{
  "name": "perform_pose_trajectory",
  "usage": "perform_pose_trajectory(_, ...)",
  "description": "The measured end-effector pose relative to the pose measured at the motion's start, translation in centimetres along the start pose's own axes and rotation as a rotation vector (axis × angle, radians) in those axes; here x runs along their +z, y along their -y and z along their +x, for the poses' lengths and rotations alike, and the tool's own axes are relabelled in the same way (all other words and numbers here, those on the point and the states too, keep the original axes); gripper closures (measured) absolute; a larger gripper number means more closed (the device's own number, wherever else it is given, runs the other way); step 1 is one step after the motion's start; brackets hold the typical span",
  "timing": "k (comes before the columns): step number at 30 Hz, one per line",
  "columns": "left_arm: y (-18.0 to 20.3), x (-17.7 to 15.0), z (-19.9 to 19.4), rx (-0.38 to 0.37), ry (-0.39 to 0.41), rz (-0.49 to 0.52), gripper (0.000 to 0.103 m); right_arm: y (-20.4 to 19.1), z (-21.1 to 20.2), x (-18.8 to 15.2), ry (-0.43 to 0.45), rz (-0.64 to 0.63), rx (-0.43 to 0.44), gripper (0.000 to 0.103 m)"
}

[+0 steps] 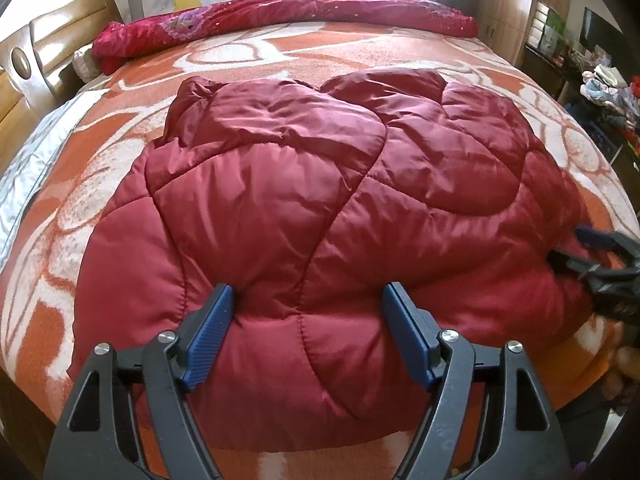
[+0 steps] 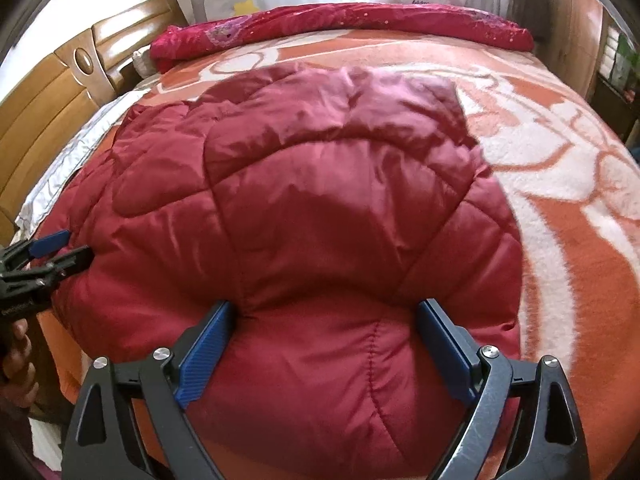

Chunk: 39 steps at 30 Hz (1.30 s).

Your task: Fold large clothes

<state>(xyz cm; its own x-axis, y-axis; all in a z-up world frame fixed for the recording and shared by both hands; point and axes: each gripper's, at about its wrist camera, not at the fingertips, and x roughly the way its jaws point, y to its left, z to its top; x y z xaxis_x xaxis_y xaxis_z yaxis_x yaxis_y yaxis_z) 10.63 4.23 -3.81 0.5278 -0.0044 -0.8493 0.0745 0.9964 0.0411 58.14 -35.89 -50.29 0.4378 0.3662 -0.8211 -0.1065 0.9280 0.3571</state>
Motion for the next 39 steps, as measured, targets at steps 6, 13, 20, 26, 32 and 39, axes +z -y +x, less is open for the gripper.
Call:
perform_pose_trajectory(6, 0.3, 0.1, 0.0, 0.006, 0.000, 0.001, 0.026, -2.6, -3.9, 2.0, 0.159, -0.053, 0.054, 0.023)
perform_pose_trajectory(13, 0.5, 0.1, 0.2, 0.010, 0.002, 0.006, 0.026, -2.9, 3.1, 1.3, 0.033, -0.068, 0.050, 0.021)
perform_pose_trajectory(20, 0.5, 0.2, 1.4, 0.018, 0.009, 0.011, 0.021, -2.9, 4.0, 0.9, 0.036, -0.081, 0.035, 0.020)
perform_pose_trajectory(26, 0.1, 0.3, 1.1, 0.004, 0.004, 0.006, 0.021, -3.1, 3.1, 1.1, 0.042, -0.070, 0.038, 0.020)
perform_pose_trajectory(32, -0.4, 0.0, -0.4, -0.018, 0.012, -0.001, 0.021, -2.9, 0.6, 0.7, 0.045, -0.058, 0.050, 0.020)
perform_pose_trajectory(39, -1.0, -1.7, -3.2, -0.047, 0.031, -0.014, 0.021, -2.5, -2.6, -1.0, 0.032, -0.068, 0.093, 0.018)
